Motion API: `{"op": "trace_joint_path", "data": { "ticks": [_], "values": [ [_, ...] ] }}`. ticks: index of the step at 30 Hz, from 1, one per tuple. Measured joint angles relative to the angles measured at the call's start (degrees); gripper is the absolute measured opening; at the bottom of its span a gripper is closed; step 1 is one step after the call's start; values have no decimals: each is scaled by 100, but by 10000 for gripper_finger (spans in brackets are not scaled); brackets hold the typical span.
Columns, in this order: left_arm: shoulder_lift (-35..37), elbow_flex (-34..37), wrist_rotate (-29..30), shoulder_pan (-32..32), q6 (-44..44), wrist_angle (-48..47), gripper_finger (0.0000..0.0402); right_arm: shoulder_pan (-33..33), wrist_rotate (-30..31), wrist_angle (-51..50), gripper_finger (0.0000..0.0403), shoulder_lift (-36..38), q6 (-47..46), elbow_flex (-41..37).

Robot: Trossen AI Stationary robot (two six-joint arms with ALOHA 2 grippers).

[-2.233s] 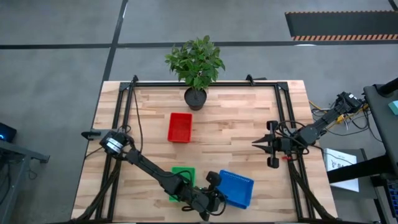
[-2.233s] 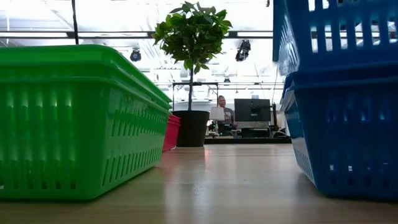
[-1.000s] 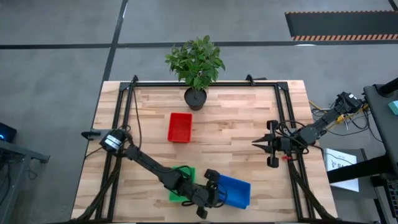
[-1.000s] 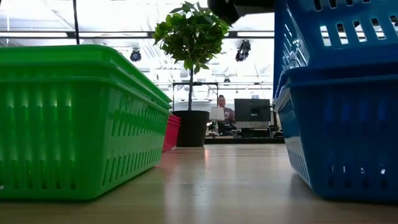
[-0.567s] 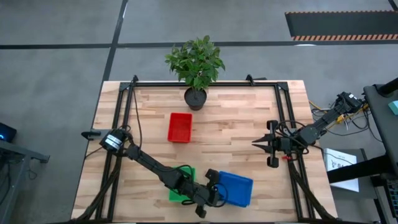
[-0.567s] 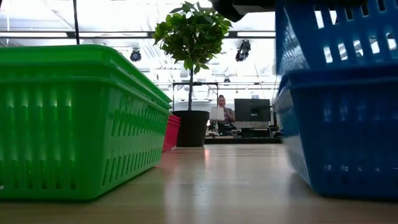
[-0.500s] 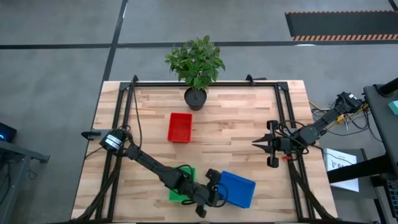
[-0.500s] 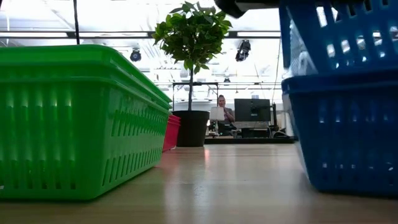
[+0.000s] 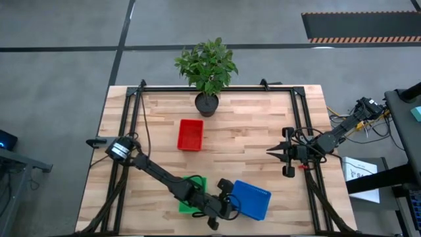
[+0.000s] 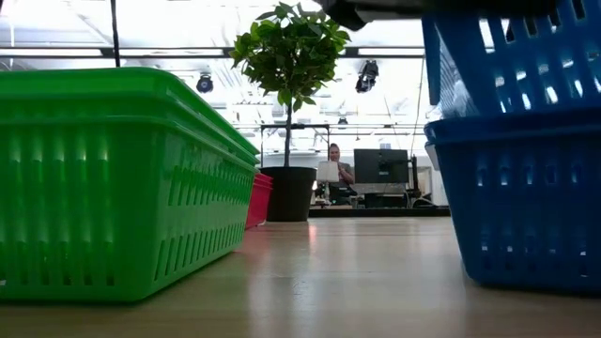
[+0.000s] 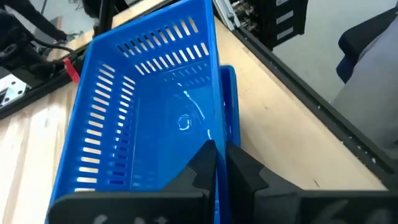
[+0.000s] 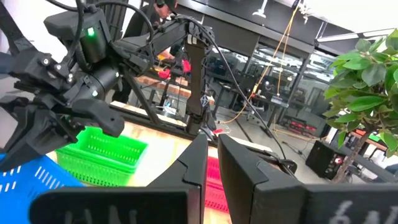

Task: Stack baskets by color
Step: Stack the right blue basket on top of the left blue baskets, then return to Home Position

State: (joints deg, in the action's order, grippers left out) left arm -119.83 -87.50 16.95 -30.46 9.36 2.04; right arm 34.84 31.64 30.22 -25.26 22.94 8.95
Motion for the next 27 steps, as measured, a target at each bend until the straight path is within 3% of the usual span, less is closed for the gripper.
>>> {"op": "trace_joint_path", "data": {
  "ticks": [7, 20, 27],
  "values": [
    [-94, 16, -11, 4, -19, -7, 4, -1, 0, 0, 31, -2, 2, 0],
    [-47, 68, -15, 9, -299, -11, 105, 1, 0, 0, 31, -2, 0, 0],
    [470, 119, -13, -15, -281, -587, 116, -1, -96, -144, 31, -1, 11, 0]
  ]
}}
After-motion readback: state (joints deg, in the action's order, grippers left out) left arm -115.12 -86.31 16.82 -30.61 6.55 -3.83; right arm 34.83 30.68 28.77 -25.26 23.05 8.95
